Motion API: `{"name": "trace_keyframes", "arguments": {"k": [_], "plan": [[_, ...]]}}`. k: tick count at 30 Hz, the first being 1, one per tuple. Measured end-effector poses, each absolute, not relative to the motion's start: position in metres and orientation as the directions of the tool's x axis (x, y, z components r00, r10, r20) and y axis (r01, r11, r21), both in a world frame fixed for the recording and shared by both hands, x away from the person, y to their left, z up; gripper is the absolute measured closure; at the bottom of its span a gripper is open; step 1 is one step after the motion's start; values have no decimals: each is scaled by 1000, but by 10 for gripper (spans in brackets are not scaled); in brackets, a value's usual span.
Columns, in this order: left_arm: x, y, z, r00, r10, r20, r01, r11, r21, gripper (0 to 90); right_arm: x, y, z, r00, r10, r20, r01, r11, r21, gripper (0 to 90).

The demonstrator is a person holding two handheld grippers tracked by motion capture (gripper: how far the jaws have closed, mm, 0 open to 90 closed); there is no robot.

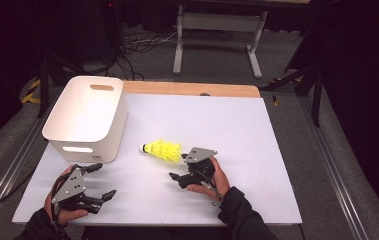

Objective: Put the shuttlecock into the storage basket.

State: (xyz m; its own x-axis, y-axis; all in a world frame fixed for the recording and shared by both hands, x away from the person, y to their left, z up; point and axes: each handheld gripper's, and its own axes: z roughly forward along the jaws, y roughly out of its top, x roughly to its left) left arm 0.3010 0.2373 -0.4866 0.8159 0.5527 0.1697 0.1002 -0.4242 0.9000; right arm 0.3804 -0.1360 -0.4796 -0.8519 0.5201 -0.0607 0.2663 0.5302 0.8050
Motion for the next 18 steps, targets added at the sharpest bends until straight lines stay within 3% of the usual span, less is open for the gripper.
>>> {"name": "trace_keyframes", "arguments": {"k": [18], "plan": [[301,236,-487,820,548,168,102,-429,898,88,397,-98,-479,-844,533,-54,289,537,793,303]]}}
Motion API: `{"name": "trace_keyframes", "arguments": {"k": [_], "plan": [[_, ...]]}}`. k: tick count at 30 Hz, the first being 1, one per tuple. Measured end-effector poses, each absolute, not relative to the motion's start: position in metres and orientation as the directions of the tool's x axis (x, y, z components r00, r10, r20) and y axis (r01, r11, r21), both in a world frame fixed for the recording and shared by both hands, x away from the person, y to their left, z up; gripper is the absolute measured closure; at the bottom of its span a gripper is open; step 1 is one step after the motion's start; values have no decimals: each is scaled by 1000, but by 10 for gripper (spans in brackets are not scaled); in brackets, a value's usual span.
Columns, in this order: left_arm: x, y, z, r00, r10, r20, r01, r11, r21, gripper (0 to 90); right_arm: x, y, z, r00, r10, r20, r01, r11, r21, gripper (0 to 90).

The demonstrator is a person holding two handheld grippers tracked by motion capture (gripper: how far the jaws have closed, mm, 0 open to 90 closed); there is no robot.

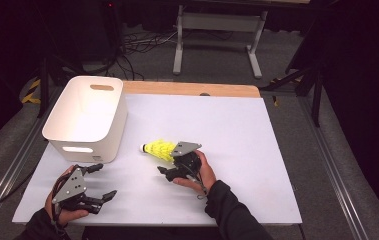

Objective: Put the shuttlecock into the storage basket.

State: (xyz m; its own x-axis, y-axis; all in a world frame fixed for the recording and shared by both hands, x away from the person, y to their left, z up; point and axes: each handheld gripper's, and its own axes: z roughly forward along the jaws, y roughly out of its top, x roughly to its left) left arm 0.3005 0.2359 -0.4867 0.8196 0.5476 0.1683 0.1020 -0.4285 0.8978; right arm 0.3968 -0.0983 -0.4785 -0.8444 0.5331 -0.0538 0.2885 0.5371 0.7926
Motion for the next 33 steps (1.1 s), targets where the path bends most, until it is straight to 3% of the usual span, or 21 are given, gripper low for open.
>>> {"name": "trace_keyframes", "arguments": {"k": [9,16,21,24,33], "plan": [[300,236,-487,820,545,173,99,-434,896,88,405,-82,-481,-796,603,-47,334,503,797,417],[300,236,-487,821,544,174,98,-434,895,86,413,-76,-482,-728,682,-70,367,475,800,639],[300,236,-488,821,544,171,102,-435,894,87,416,-71,-481,-727,678,-105,346,495,797,785],[300,235,-488,822,543,169,105,-436,894,87,417,-67,-479,-732,670,-124,336,513,790,830],[300,236,-488,819,546,173,105,-440,892,87,415,-68,-478,-738,665,-118,329,507,797,844]]}}
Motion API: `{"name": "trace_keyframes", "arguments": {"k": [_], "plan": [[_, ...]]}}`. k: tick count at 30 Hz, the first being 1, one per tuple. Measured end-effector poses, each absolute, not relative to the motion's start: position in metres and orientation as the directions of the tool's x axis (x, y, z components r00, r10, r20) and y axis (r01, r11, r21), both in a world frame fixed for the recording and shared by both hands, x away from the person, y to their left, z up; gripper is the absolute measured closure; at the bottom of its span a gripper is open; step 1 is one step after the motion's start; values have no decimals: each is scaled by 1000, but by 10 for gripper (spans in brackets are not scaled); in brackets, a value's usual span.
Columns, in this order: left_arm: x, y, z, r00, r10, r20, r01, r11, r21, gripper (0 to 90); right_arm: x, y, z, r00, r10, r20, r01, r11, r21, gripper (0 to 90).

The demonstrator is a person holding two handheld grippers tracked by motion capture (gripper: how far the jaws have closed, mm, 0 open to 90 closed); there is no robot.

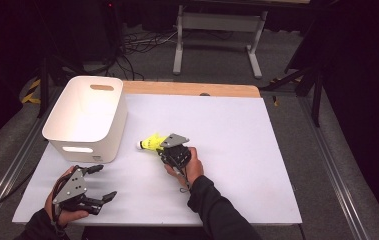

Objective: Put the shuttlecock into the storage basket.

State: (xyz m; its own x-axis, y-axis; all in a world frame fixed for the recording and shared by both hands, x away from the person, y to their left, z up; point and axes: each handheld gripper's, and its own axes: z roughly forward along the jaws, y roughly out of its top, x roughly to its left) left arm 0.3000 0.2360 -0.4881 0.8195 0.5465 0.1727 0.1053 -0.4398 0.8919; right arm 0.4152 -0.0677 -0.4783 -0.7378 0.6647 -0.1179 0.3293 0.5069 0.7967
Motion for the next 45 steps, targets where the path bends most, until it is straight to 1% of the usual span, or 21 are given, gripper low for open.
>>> {"name": "trace_keyframes", "arguments": {"k": [9,27,31,45], "plan": [[300,236,-488,818,549,170,109,-439,892,87,413,-67,-477,-740,661,-127,320,511,798,851],[300,237,-488,814,555,171,111,-438,892,87,409,-69,-475,-757,645,-109,309,500,809,856],[300,237,-488,814,558,165,117,-434,893,87,407,-69,-474,-761,640,-106,305,497,813,870],[301,236,-489,813,560,163,124,-438,890,87,409,-71,-475,-772,630,-90,315,500,807,870]]}}
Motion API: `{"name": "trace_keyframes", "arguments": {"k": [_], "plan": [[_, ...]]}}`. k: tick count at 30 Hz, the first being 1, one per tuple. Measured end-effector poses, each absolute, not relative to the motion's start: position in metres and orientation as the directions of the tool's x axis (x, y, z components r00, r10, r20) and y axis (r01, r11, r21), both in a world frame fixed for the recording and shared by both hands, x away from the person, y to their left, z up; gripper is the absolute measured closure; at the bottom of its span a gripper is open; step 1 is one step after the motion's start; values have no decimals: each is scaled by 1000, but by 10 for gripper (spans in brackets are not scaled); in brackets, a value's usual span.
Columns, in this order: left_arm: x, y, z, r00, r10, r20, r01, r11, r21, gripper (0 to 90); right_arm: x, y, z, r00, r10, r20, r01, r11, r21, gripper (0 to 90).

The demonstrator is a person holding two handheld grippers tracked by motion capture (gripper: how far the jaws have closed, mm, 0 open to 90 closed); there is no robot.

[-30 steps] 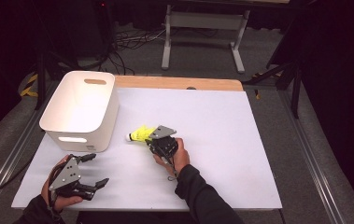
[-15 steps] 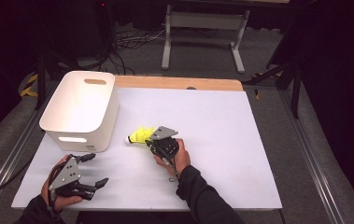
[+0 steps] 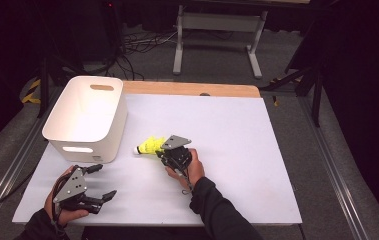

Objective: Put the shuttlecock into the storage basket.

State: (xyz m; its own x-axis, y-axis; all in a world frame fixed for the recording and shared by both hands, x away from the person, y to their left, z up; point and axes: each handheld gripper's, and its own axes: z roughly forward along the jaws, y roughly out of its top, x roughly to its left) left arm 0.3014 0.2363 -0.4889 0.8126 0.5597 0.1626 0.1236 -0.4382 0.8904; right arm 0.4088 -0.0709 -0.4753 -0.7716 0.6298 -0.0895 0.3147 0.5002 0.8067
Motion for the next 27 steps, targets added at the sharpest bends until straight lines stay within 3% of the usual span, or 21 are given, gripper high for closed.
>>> {"name": "trace_keyframes", "arguments": {"k": [13,22,27], "plan": [[309,232,-489,813,565,143,158,-449,879,97,405,-76,-474,-781,621,-73,314,490,813,872],[321,211,-489,810,565,155,210,-527,823,145,401,-80,-474,-794,605,-58,310,485,818,876],[323,207,-487,814,557,164,200,-534,822,143,403,-80,-475,-801,598,-40,320,484,814,844]]}}
